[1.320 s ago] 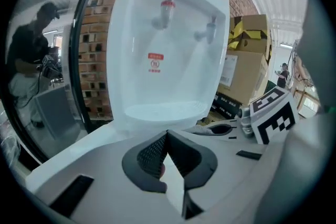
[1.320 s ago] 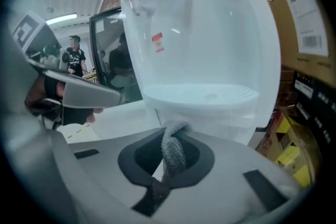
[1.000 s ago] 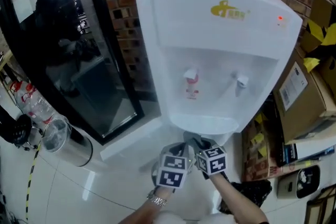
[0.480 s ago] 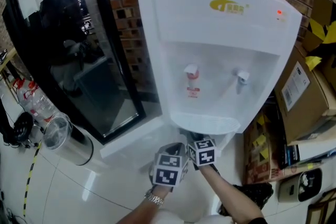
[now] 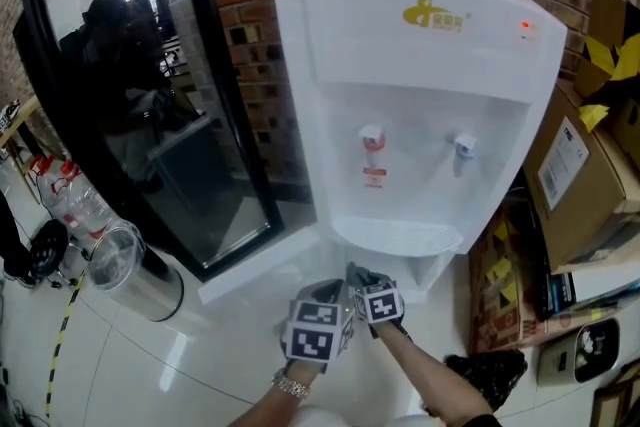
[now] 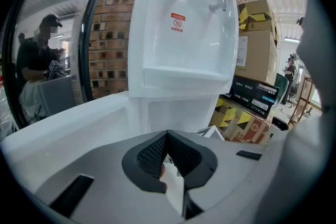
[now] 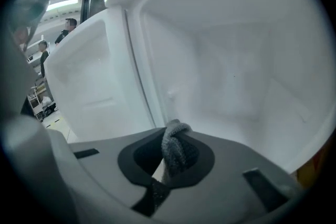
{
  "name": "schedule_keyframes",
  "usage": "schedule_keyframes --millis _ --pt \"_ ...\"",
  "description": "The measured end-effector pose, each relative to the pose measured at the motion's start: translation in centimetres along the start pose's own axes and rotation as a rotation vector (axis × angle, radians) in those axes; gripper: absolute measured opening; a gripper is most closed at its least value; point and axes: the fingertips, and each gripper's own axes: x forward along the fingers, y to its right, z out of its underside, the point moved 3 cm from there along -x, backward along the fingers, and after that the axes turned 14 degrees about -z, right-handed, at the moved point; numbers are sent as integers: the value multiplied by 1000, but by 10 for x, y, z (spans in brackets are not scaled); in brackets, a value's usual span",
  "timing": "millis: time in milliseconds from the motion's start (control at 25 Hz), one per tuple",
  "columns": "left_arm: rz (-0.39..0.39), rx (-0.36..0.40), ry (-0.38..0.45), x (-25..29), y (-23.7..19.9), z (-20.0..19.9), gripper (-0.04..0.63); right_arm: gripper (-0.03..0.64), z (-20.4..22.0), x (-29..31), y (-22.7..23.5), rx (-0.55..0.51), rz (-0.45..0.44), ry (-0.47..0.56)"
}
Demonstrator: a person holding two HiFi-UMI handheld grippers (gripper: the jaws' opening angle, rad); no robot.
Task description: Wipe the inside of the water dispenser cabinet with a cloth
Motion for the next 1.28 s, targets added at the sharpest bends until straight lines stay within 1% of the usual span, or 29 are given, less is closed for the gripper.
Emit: schedule_keyframes --millis 80,200,280,400,480,560,760,800,920,1000,1040,1080,1200,1240,1280 --pt "3 4 2 1 0 1 2 9 -12 -10 -1 6 7 38" --pt "14 6 10 4 3 2 2 9 -48 -37 2 28 28 163" --pt "19 3 1 5 4 5 2 9 -73 -54 1 5 47 230" --pt "31 -5 -17 5 8 8 2 9 -89 -60 2 -10 65 269" --pt "37 -5 -21 4 10 8 2 9 -84 -49 6 -1 64 252" --pt "39 -6 -23 1 10 9 2 9 -70 -31 9 4 53 204" --pt "36 -5 -8 -5 6 5 2 9 -19 6 6 -17 20 3" --pt "38 -4 -6 -6 6 4 2 9 -14 7 3 -26 15 -15" --pt "45 -6 -7 -8 9 4 2 9 -9 7 -3 -31 2 -15" --pt "49 -5 -7 -9 10 3 2 9 -7 3 1 -20 13 -16" --pt "51 -5 -6 -10 10 3 2 9 -12 -1 5 -9 22 -2" --pt "52 -6 -4 -10 10 2 2 9 -22 -8 7 -3 29 38" --pt "52 -13 -1 -9 7 1 2 9 -73 -37 6 -21 50 234" --pt "52 -15 -3 -8 7 2 2 9 -85 -43 4 -38 52 281" --pt "51 -19 -4 -7 6 3 2 9 -91 -44 3 -56 53 305"
